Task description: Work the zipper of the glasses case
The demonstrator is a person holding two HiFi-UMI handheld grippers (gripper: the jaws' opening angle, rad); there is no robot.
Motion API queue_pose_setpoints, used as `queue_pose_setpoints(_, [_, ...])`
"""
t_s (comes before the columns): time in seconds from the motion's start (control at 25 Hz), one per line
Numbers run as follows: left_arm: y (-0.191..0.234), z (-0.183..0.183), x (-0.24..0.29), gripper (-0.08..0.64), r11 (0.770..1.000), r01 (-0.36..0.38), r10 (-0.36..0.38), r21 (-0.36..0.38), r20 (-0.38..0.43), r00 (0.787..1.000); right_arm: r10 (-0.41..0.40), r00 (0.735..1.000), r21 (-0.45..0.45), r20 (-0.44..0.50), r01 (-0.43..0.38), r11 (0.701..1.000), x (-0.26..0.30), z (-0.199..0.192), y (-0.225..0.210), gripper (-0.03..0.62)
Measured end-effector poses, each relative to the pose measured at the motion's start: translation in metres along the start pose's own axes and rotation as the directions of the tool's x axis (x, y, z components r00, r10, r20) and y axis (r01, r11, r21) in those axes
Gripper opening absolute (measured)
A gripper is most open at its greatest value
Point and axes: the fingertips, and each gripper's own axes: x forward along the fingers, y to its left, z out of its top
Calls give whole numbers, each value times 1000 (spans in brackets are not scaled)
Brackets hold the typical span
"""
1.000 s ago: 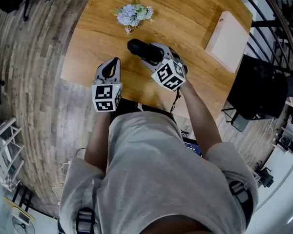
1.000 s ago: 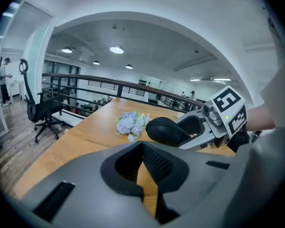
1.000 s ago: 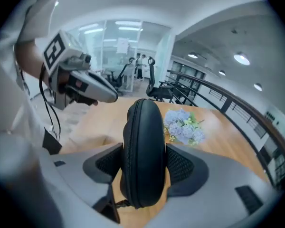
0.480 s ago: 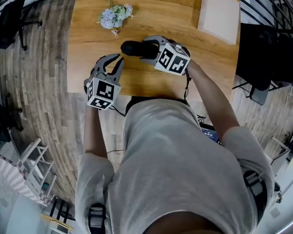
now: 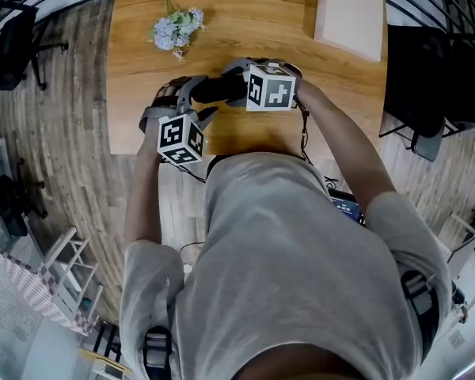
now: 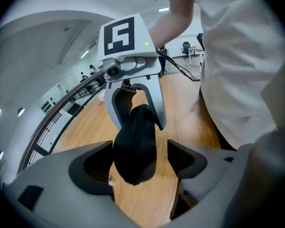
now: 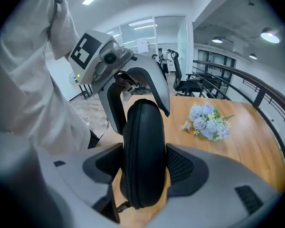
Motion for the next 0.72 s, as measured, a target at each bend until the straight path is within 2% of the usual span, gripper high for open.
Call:
queue_pose_setpoints(0.28, [-4,8,17,337,998,28,-27,54,-12,1000,-1,999,-32,-37,0,999,1,-5,2,299])
queue_pose_setpoints(0.4, [-10,6,23,337,996,61,-59,58,-27,998,4,998,-64,-59,-8,998,6,-5,6,299])
queue_pose_setpoints(0.56, [-10,4,22,296,997,71,-71,5,-8,997,4,998,-90,-55,-9,996,6,-3,9,299])
queue_pose_setpoints(0.72, [-4,-2,21,288,991,35,-34,-130,13,999,-103,995,-105,-8,102,989,4,0,-1,299])
